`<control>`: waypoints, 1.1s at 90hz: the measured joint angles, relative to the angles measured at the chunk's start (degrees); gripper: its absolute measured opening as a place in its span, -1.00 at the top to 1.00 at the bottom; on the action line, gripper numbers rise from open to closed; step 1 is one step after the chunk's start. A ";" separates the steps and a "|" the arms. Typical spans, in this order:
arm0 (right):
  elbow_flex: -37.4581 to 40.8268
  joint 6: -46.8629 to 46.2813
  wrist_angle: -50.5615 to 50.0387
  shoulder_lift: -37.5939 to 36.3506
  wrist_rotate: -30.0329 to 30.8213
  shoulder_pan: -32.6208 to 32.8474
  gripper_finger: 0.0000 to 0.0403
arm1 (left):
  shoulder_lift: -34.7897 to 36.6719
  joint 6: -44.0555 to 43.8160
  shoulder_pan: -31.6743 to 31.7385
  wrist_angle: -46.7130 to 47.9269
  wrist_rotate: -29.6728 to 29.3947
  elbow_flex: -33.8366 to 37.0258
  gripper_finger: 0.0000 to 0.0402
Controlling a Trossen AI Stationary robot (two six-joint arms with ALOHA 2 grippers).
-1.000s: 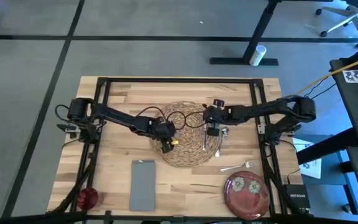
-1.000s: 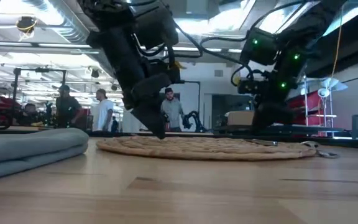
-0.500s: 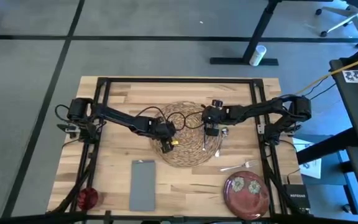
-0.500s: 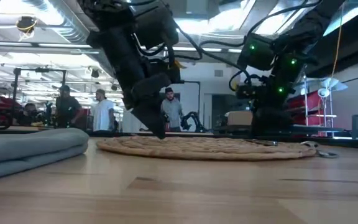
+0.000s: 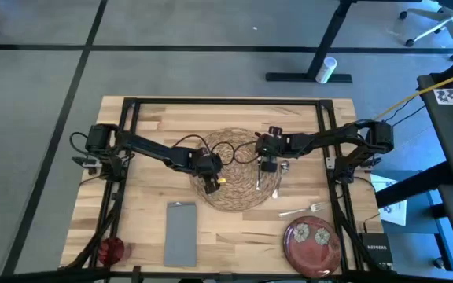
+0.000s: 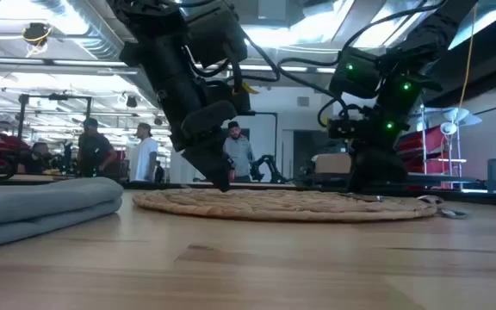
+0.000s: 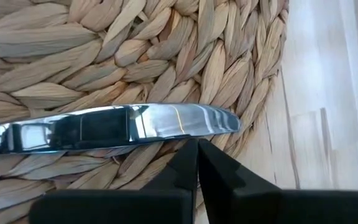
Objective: Set table place
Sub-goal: Adjust the silver table knife on the brown placemat
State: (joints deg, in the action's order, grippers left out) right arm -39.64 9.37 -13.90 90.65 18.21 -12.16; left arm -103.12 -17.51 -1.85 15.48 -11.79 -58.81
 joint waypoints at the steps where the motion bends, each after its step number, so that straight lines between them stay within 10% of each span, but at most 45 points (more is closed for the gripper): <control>1: 0.00 0.00 0.01 0.00 -0.01 0.00 1.00 | 0.00 0.03 -0.01 0.01 0.00 0.00 1.00; 99: 0.00 1.88 2.53 -2.13 1.42 0.17 1.00 | -2.26 2.37 -0.12 -1.39 -0.51 -0.13 1.00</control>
State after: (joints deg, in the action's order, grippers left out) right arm -39.64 11.25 -11.37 88.52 19.63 -11.99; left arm -105.38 -15.14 -1.96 14.09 -12.30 -58.94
